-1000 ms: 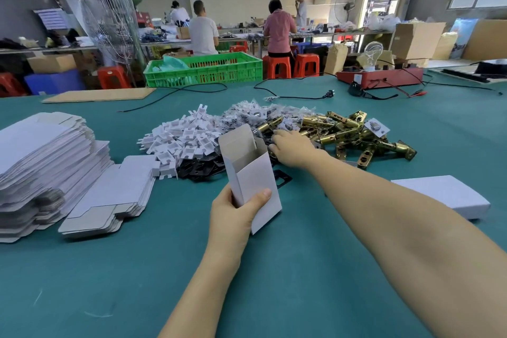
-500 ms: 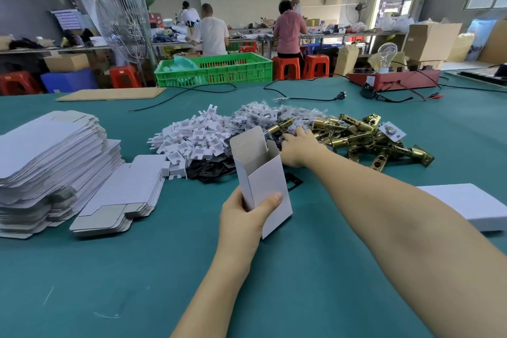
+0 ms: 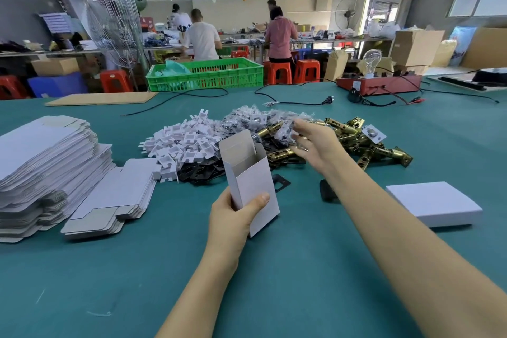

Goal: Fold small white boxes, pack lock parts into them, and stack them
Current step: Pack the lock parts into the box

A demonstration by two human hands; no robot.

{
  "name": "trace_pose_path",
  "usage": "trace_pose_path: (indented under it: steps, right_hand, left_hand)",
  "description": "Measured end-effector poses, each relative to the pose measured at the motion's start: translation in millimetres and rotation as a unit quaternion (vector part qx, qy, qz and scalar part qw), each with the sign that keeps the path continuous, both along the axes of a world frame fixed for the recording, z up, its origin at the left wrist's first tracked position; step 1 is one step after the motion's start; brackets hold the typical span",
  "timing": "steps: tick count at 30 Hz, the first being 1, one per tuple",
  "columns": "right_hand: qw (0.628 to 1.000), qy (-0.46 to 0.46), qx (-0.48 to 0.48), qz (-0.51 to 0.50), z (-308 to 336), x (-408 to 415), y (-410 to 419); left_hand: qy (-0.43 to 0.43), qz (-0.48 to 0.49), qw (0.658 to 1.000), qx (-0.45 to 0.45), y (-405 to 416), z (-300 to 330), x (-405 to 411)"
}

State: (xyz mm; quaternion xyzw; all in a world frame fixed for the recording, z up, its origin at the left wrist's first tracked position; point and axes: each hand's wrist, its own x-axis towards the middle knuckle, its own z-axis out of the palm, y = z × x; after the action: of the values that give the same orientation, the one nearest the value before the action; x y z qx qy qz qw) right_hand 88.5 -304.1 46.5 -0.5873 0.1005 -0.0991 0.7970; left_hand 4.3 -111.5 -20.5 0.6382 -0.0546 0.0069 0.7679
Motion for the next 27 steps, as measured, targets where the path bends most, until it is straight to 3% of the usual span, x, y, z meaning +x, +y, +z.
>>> trace_pose_path:
  steps: [3,6,11,13,15,17,20,27]
  right_hand:
    - [0.983,0.028,0.180,-0.021,5.3,-30.4,-7.1]
    - [0.953,0.071,0.292,-0.046,10.0,-55.2,-11.4]
    - [0.932,0.064,0.356,-0.027,21.6,-86.4,-14.8]
    - [0.956,0.057,0.287,-0.029,29.3,-92.3,-15.3]
    - [0.989,0.050,0.136,-0.025,38.8,-98.9,-12.1]
    - [0.999,0.012,-0.033,-0.012,48.7,-105.2,-6.9]
    - [0.974,-0.059,-0.218,0.021,64.7,-116.0,1.7]
    - [0.880,-0.185,-0.435,0.042,87.3,-136.9,20.8]
  left_hand:
    - [-0.003,0.000,1.000,0.009,-0.7,1.9,-1.6]
    - [-0.003,0.001,1.000,0.015,-0.7,3.9,-3.2]
    - [-0.008,-0.035,0.999,0.022,-1.6,6.0,-7.7]
    - [-0.009,-0.073,0.997,0.020,-2.3,7.3,-9.7]
    - [-0.013,-0.111,0.993,0.030,-2.6,9.1,-11.2]
    - [-0.018,-0.133,0.990,0.050,-3.4,10.1,-12.5]
    - [-0.020,-0.136,0.989,0.061,-4.2,10.3,-13.7]
    - [-0.017,-0.146,0.987,0.059,-3.8,11.6,-15.5]
